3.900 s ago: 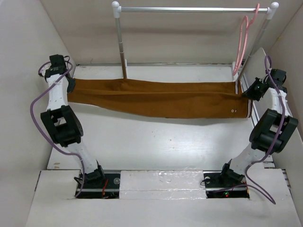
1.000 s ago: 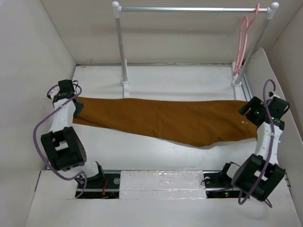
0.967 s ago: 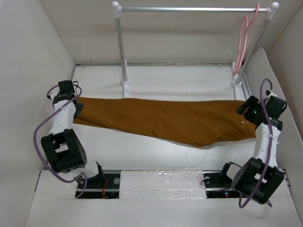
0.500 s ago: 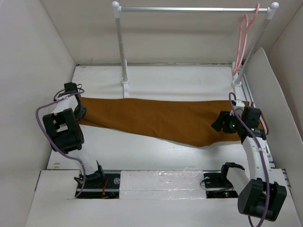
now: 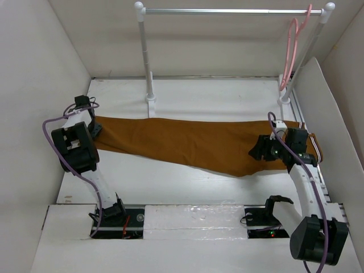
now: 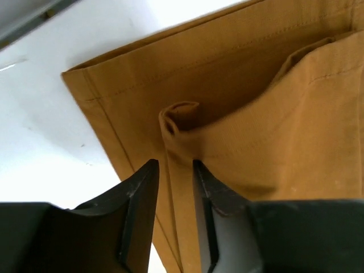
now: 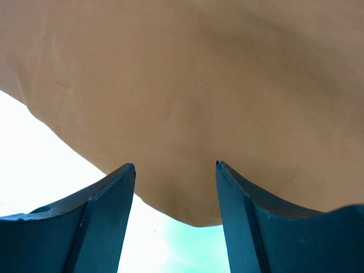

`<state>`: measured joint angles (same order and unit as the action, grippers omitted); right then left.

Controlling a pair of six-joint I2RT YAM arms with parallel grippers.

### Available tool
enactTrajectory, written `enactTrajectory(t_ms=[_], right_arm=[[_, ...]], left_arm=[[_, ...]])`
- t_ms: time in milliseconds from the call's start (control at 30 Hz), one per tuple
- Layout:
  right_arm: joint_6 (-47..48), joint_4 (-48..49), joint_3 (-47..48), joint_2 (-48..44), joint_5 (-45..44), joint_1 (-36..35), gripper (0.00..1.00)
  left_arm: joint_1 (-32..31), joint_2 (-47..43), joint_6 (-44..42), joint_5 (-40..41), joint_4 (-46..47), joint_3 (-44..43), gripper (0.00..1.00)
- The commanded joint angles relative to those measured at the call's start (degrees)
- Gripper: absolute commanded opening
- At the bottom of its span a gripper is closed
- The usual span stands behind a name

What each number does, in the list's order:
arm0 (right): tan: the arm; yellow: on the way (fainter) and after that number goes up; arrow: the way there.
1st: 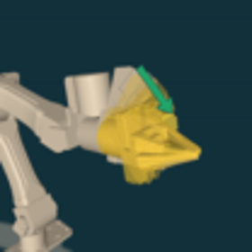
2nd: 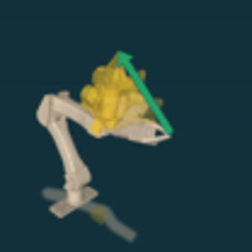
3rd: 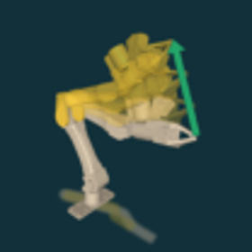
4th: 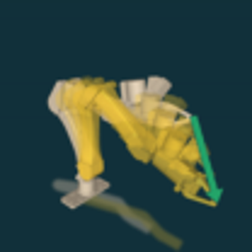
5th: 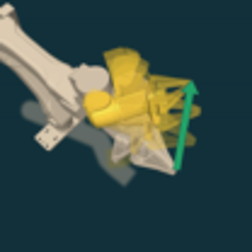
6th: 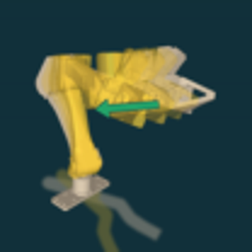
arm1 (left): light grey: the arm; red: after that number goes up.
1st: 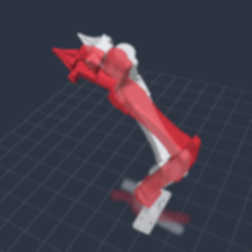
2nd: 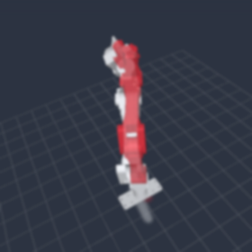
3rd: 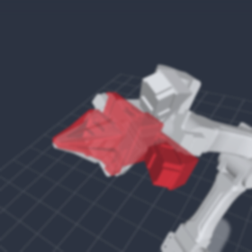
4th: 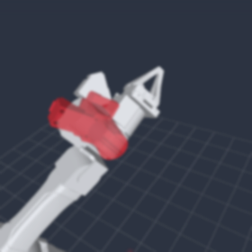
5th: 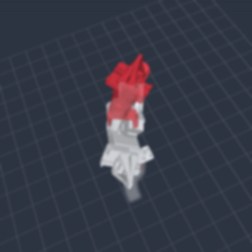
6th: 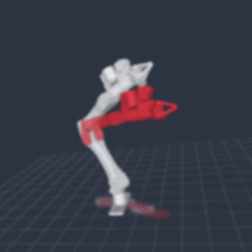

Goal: Place the trousers on the hanger
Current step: Fold the trousers at the center of the board.

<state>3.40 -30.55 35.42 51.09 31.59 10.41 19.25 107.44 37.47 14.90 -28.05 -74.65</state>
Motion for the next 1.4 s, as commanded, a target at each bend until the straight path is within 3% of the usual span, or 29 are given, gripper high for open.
enactTrajectory(t_ms=[0, 167, 233, 267, 300, 500, 933, 1233, 1300, 1333, 1367], right_arm=[[1.5, 2.7, 0.7, 1.6, 2.0, -1.4, 0.63], [0.9, 3.8, 2.4, 3.8, 1.7, -5.1, 0.63], [0.0, 4.6, 2.2, 3.7, 1.7, -6.8, 0.62], [-0.3, 4.7, 1.9, 3.5, 1.5, -7.3, 0.62], [-0.6, 5.1, 1.8, 3.4, 1.6, -7.3, 0.61], [-3.1, 6.6, 0.2, 0.9, 1.5, -12.0, 0.61], [-0.1, 8.0, -0.1, 5.2, 1.5, -14.2, 0.62], [2.0, 6.0, 0.6, 6.3, 0.1, -14.2, 0.65], [2.1, 5.5, 0.4, 6.4, 0.0, -13.7, 0.72], [2.6, 4.1, 0.8, 6.5, 0.0, -13.7, 0.78], [2.6, 4.1, 0.8, 6.5, 0.0, -13.7, 0.78]], left_arm=[[0.1, 2.6, -0.7, -2.1, 1.1, -2.0, 0.28], [0.1, 2.7, -0.4, -5.1, 3.5, -0.1, 0.31], [0.1, 2.5, -0.1, -5.8, 4.4, 0.1, 0.27], [0.1, 2.3, 0.2, -5.5, 4.4, 0.1, 0.19], [0.1, 2.1, 1.0, -5.5, 4.5, 0.1, 0.0], [0.1, 0.3, 0.8, -5.8, 4.0, -0.9, 0.0], [0.1, -5.7, 0.9, 6.3, -8.2, -5.3, 0.0], [0.1, -0.2, 4.0, 18.1, -16.1, -9.7, 0.0], [0.1, 3.9, 4.2, 20.3, -17.8, -11.0, 0.13], [0.1, 7.2, 9.1, 24.7, -24.4, -14.6, 0.45], [0.1, 7.3, 9.1, 24.7, -24.4, -14.6, 0.45]])
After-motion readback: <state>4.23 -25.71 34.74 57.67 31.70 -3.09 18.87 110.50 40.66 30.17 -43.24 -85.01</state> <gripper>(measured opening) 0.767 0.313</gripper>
